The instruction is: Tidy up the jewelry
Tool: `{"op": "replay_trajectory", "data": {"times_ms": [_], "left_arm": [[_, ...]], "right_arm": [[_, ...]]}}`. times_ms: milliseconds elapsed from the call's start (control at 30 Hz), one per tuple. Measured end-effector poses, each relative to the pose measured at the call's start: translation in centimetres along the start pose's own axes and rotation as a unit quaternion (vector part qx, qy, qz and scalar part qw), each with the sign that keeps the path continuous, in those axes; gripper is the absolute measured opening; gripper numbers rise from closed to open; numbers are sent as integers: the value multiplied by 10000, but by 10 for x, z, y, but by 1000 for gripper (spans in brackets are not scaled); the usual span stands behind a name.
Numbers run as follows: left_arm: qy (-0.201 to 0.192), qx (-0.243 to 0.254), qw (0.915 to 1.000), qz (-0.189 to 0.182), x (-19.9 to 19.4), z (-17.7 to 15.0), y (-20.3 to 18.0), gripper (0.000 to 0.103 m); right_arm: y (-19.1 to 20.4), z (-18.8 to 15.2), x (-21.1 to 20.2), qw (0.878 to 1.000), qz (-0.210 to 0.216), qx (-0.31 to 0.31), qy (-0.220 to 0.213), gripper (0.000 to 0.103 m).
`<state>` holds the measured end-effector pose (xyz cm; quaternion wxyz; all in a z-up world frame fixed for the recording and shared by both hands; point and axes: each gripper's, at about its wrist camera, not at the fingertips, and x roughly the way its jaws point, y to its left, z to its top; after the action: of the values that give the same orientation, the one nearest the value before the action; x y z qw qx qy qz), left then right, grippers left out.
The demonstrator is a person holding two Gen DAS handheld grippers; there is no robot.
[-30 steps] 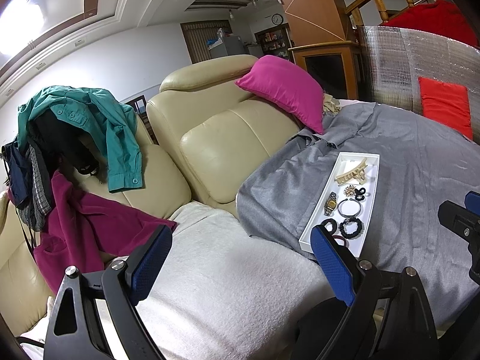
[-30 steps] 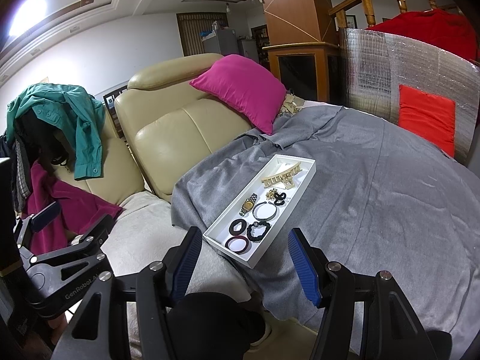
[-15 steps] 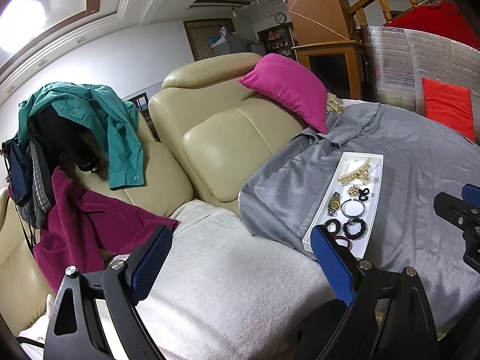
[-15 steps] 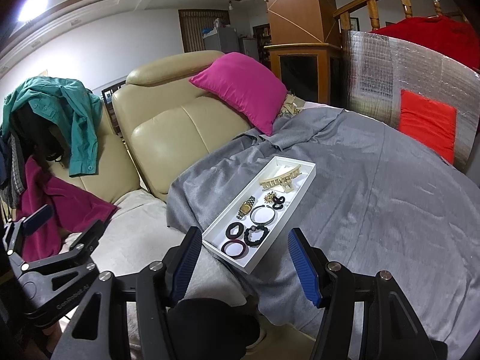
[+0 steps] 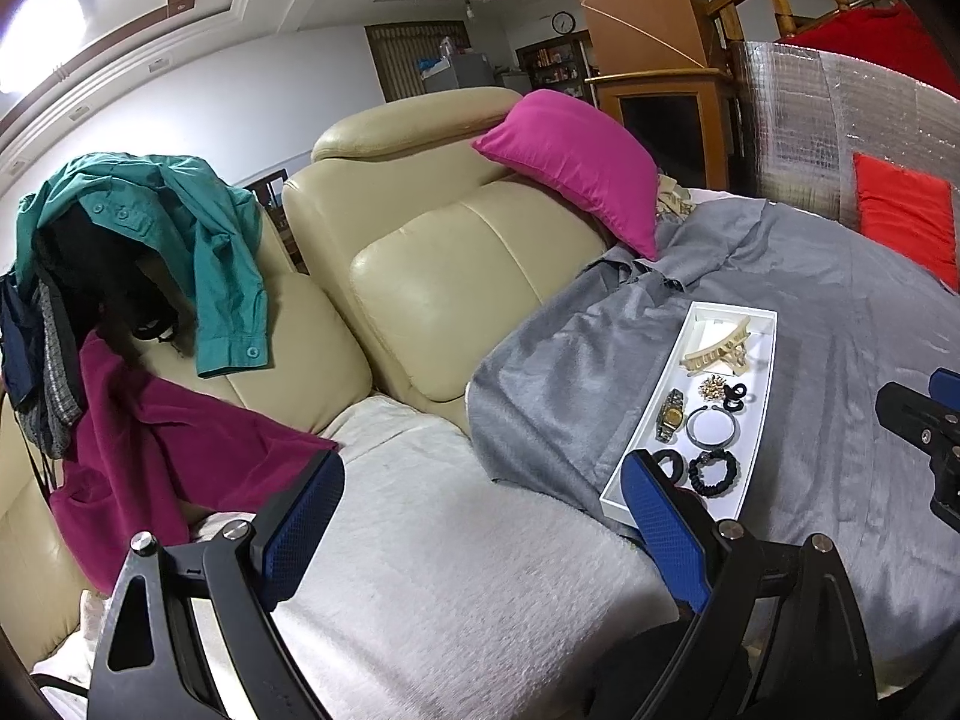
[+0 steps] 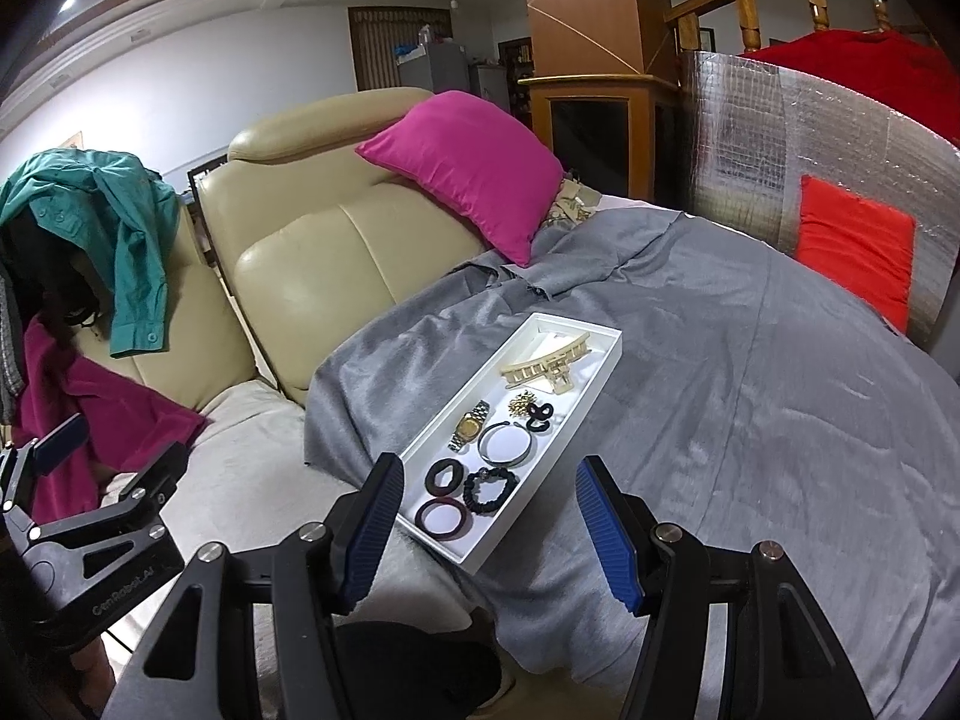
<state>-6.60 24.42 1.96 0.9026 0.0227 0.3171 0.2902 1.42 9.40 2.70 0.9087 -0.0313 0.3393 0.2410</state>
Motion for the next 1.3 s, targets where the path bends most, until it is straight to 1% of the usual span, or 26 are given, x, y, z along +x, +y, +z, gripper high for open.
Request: {"op": "replay_trajectory", "data": {"times_ms": [300, 500, 967, 1300], "left_arm": [[86, 46, 9999, -101, 13, 5, -10, 93], [64, 22, 9999, -150, 14, 8, -12, 93], [22, 82, 9991, -418, 21, 17, -17, 93], [53, 80, 9989, -463, 29, 19, -16, 93]], "right_arm": [[-7, 2, 11, 9999, -72, 27, 81, 64], [-6, 4, 8, 9999, -149, -30, 31, 64], [-6, 8, 6, 9994, -358, -3, 12, 64], [0, 11, 13, 9993, -379, -54, 53, 64]]}}
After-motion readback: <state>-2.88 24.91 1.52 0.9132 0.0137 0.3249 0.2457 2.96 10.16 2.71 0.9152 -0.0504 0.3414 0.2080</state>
